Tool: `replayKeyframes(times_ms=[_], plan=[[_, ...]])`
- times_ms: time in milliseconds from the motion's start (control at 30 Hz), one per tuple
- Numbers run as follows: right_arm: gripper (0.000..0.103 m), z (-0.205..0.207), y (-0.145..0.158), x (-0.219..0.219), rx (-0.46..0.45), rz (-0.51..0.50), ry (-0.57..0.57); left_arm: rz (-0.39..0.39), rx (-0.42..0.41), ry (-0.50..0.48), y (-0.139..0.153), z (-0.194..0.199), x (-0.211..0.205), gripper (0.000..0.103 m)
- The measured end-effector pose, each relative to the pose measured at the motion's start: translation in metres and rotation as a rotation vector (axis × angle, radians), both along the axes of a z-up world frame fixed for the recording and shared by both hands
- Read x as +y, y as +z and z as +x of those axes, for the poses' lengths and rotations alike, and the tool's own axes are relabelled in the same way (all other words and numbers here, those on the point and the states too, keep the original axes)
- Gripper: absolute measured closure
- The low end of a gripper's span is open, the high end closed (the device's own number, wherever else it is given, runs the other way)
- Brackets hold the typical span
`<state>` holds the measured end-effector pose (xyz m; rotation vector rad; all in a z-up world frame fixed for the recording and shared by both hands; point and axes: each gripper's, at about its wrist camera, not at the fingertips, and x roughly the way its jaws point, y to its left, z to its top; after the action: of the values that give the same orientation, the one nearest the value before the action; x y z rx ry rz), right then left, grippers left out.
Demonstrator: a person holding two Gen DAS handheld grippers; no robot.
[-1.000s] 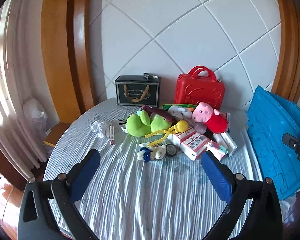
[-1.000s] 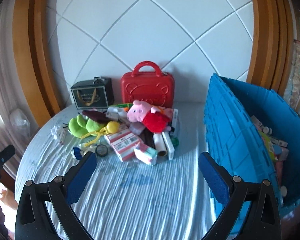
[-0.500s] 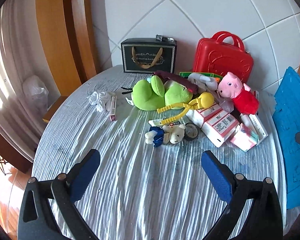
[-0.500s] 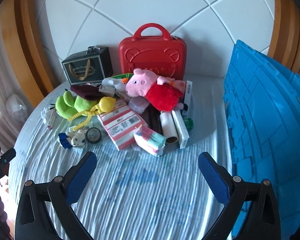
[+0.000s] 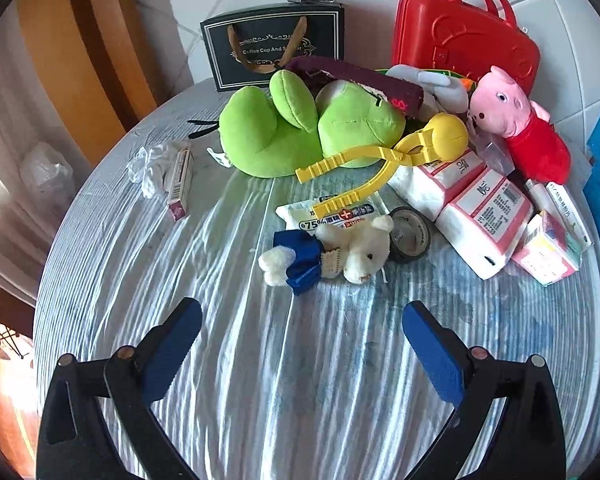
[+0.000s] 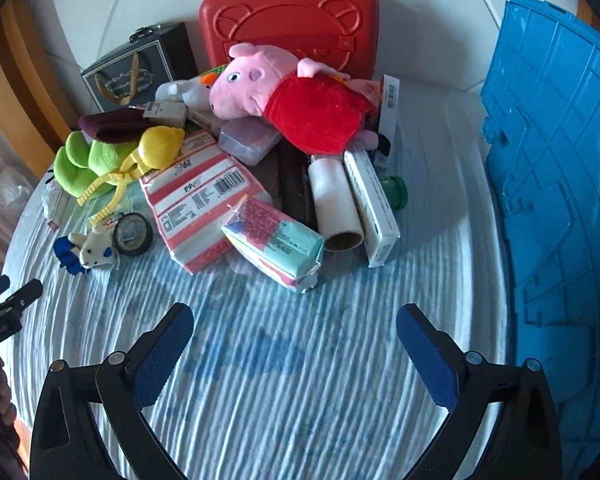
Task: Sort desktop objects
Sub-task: 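Reach the left gripper to the white teddy bear in blue dress and grasp it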
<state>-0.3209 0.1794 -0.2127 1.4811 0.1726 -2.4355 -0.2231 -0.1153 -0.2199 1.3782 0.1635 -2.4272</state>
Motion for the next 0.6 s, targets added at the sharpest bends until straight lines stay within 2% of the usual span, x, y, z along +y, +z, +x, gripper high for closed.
replayKeyframes(times_ms=[100,233,300,367,467,600], plan=[[0.000,-0.009,-0.015,0.000,-0.032,0.001,-0.026,-0.029,-0.029,-0.066,-0.012,-0.025,-0.009,0.000],[0.000,-0.021,-0.027,-0.004,-0.038,0.023,-0.059,-0.031,-0.072,-0.146,-0.033,-0.053,-0.017,0.000],[0.000,-0.028,-0.031,-0.006,-0.045,0.025,-0.068,-0.017,-0.095,-0.167,-0.046,-0.064,-0.020,0.000],[0.000,-0.034,-0.035,-0.010,-0.054,0.021,-0.063,0.031,-0.114,-0.193,-0.058,-0.073,-0.023,0.000],[0.000,-0.042,-0.042,-0.016,-0.062,0.029,-0.062,0.118,-0.115,-0.160,-0.067,-0.081,-0.032,0.000],[0.000,-0.049,-0.048,-0.023,-0.077,0.028,-0.059,0.172,-0.089,0.023,-0.070,-0.079,-0.060,0.000]])
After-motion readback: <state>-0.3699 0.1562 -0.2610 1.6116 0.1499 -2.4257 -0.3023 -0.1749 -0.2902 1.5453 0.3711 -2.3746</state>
